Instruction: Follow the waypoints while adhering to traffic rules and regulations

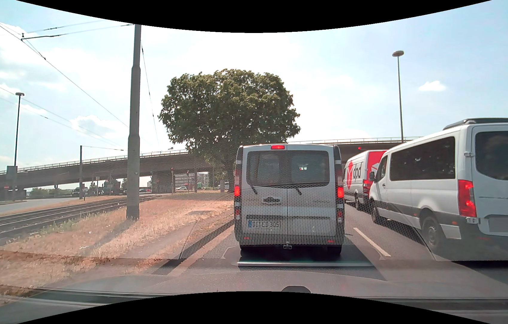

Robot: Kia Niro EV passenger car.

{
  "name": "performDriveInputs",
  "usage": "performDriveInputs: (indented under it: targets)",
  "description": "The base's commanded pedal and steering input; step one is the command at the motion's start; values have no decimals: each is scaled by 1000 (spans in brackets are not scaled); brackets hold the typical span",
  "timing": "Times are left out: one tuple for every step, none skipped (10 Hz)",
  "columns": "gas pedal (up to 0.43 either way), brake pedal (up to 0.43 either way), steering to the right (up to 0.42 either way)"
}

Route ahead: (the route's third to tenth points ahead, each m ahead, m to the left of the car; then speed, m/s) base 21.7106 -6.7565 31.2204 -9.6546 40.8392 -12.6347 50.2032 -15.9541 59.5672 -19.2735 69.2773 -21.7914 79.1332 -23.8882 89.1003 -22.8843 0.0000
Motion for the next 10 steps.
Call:
performDriveInputs:
  targets:
    - [0, 299, 14]
    - [0, 299, 14]
    - [0, 299, 14]
    - [0, 299, 14]
    - [0, 299, 14]
    - [0, 299, 14]
    - [0, 299, 14]
    - [0, 299, 14]
    - [0, 299, 14]
    - [0, 299, 14]
